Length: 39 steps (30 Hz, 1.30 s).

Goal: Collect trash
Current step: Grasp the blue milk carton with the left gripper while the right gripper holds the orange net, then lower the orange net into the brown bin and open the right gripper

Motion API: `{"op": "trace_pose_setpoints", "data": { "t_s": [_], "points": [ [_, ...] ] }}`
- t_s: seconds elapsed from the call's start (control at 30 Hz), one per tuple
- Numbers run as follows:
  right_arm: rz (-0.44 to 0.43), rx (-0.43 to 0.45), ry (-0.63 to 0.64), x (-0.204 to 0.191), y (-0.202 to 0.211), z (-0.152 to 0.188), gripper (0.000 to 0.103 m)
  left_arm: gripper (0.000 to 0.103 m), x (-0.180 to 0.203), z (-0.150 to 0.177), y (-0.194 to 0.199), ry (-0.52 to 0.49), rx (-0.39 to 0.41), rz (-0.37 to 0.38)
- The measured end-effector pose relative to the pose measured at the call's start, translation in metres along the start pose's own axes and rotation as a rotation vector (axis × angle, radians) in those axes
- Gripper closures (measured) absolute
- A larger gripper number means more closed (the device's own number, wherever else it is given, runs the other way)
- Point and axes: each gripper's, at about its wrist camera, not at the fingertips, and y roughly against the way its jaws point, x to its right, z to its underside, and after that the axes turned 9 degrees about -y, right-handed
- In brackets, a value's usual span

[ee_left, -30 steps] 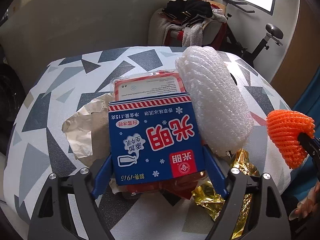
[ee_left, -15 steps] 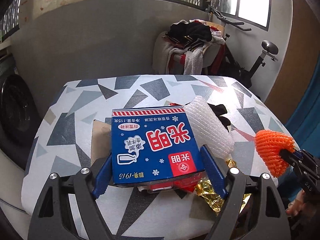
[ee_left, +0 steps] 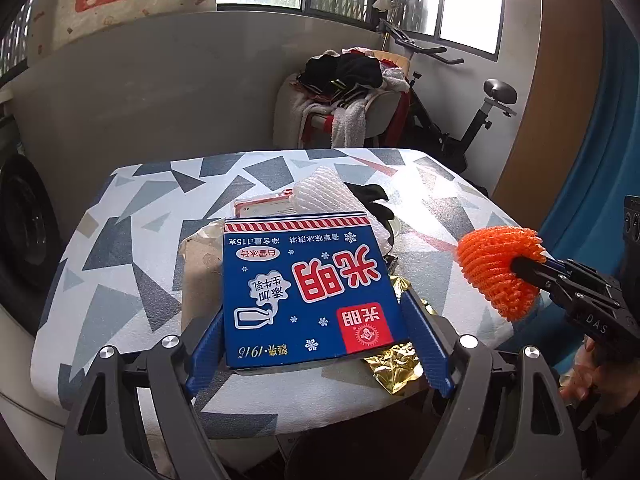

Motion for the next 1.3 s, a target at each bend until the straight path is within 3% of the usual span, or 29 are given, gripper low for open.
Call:
{"op": "trace_pose_setpoints", "data": {
  "t_s": [0.3, 0.67, 1.03, 1.3],
  "points": [
    [-0.081, -0.124, -0.112, 0.005, 0.022, 0.021, 0.082, 0.024, 0.019, 0.030, 0.032, 0.004, 0.036, 0.018],
    [-0.152, -0.352, -0.168, -0.003, 0.021, 0.070, 0.082, 0.024, 0.030, 0.060, 0.043, 0.007, 0.034, 0.042],
    [-0.154, -0.559, -0.178, -0.004, -0.027, 0.106, 0.077, 0.024, 0.032, 0.075, 0.042, 0.017, 0.025, 0.049],
    [-0.150, -0.638, -0.133, -0.011, -0.051, 0.126, 0.071, 0.024, 0.028, 0.082, 0.041, 0.029, 0.017, 0.051]
  ]
}}
